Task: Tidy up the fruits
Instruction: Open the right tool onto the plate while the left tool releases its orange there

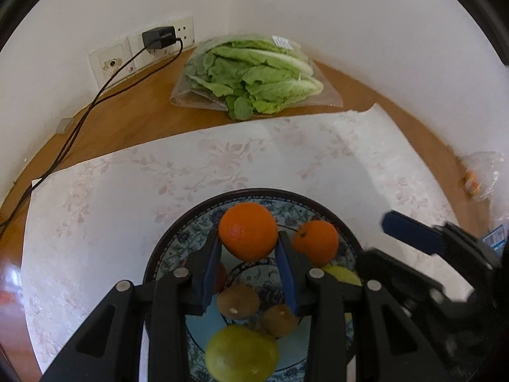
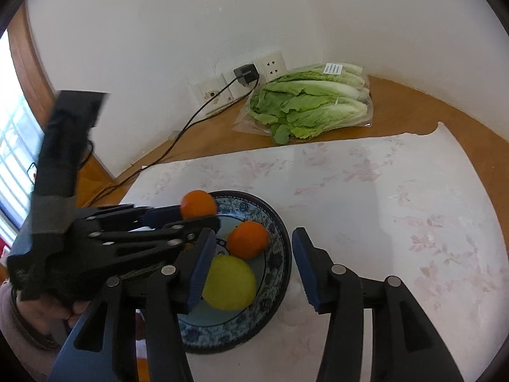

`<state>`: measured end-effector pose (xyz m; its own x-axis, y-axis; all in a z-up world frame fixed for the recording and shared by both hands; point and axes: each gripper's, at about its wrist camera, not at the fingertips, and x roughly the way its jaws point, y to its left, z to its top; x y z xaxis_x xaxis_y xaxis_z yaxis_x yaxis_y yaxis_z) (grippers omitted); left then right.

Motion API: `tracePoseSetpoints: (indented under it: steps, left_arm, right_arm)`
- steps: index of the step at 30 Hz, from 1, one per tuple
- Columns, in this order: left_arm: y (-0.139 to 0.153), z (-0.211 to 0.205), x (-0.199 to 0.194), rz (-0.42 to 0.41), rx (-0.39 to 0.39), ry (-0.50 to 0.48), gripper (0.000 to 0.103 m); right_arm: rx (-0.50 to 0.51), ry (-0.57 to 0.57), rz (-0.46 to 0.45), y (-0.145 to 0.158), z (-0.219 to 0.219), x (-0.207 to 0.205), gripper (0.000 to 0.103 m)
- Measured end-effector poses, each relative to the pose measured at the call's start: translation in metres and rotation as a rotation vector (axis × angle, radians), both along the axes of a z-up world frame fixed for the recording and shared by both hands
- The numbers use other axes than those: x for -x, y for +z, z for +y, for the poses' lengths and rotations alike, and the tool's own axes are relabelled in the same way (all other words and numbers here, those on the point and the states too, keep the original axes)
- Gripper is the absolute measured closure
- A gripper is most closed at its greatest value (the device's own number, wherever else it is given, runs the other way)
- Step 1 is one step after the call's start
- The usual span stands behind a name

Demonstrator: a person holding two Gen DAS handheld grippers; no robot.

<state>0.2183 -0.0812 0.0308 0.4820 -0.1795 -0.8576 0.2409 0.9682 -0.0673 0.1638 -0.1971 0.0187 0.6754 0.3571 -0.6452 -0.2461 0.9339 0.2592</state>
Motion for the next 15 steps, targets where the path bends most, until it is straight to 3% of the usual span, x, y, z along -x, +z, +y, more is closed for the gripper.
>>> tracePoseSetpoints:
  steps: [10,15]
  left_arm:
    - [-0.014,-0.013,-0.003,0.015,-0.049,0.000,0.067]
    - [-0.011,-0.010,-0.001,0.021,-0.026,0.003,0.058]
  right_arm:
    - [-0.007,-0.031,0.041,-0.008,-0.013,0.009,0.051]
    - [-0.027,-0.035,0.047,-0.007,-0.016,0.011,0.047]
